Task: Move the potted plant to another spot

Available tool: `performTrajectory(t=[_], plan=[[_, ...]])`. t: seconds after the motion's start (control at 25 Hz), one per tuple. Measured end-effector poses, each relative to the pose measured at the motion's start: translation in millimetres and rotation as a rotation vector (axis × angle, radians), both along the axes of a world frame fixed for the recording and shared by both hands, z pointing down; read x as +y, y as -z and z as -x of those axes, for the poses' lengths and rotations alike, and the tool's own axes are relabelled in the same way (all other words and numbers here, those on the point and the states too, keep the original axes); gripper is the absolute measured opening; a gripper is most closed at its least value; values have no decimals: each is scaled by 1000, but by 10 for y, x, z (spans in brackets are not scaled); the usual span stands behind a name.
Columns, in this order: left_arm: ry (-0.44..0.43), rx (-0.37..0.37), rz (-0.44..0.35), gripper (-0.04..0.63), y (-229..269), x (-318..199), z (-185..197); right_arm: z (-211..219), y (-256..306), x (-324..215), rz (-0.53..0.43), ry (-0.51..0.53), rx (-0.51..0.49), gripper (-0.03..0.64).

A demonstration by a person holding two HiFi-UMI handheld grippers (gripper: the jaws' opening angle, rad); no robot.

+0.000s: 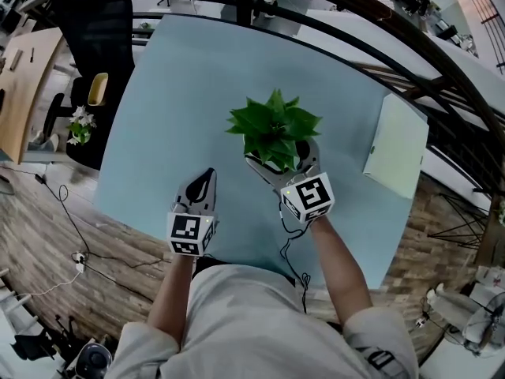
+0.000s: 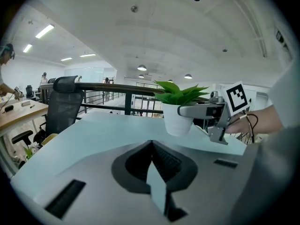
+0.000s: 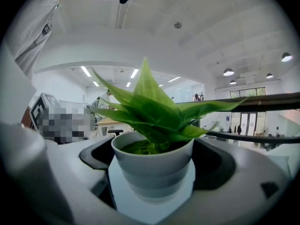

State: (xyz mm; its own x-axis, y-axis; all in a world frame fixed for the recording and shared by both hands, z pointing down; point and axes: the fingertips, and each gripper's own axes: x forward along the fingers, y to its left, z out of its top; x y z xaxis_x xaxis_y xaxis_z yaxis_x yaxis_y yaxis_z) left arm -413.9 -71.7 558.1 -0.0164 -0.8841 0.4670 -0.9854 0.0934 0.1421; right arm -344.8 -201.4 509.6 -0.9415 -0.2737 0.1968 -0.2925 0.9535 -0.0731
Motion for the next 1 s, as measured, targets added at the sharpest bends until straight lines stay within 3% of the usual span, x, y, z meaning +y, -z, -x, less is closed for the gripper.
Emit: performTrajectory(t=[0.4, 1.0], plan=[[-56, 27, 73, 11, -379, -43, 263, 370, -479, -137, 67, -49, 38, 512], [-108, 61, 117, 11, -650, -132, 282, 365, -965, -116, 130, -97, 122, 514]])
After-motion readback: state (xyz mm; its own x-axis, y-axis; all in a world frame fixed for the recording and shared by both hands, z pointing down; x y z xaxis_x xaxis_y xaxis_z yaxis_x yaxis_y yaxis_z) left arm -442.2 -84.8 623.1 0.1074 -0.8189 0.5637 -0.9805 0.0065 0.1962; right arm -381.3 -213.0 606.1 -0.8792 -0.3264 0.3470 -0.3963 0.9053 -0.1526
